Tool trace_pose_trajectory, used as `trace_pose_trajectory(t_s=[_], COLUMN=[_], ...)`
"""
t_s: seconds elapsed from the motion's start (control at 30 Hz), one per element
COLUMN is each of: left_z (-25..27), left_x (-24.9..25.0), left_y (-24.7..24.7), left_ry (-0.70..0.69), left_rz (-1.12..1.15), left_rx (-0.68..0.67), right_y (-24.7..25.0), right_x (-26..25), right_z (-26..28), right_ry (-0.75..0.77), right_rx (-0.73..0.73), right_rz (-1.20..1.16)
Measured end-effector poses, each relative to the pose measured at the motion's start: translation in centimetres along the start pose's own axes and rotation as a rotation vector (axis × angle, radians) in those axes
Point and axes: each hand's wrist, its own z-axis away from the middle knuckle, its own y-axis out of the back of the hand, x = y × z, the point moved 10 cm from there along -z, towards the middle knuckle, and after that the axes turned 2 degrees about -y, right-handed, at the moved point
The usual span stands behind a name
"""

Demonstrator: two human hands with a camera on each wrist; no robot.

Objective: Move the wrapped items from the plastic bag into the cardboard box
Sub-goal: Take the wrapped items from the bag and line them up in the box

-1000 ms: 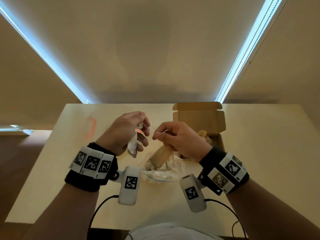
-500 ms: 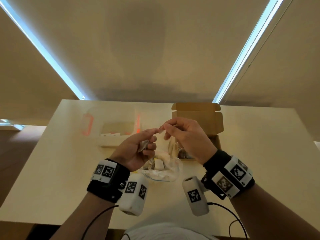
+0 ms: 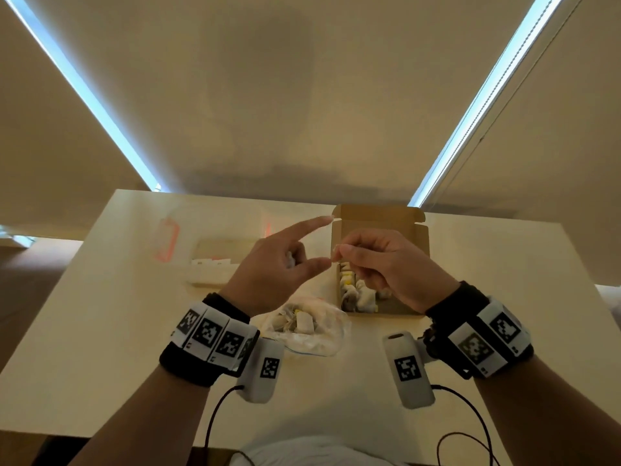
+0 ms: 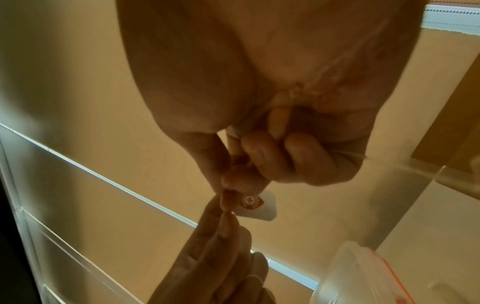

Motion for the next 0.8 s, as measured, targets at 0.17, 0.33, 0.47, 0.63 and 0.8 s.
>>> trace_pose_trajectory(t_s=[0.17,0.33,0.47,0.63,0.8], left_z=[-0.3,-0.2,-0.1,-0.3,-0.3], left_x=[1.5,1.5,0.6,-1.3,-2.5], left_y=[-0.6,-0.6,0.6,2.7,3.9], left_ry=[-0.089,-0.081,-0.015,0.12,0.181], left_rz=[-0.09,-0.023,0.203,0.519,0.58], left_rx=[-0.041,-0.105,-0.086,0.052,0.166], right_y=[-0.1,-0.5,-0.1,0.5,0.1], right_x=[-0.4,0.1,3.2,7.8,8.7], right_z=[-0.1,0.2,-0.1,0.4,0.9], right_ry=[0.021,0.051,0.011,-0.082,-0.061], right_rx=[-0.044,-0.09,-0.102,-0.134,-0.159], right_rz=[0.058,0.06,0.364,0.632,0.504])
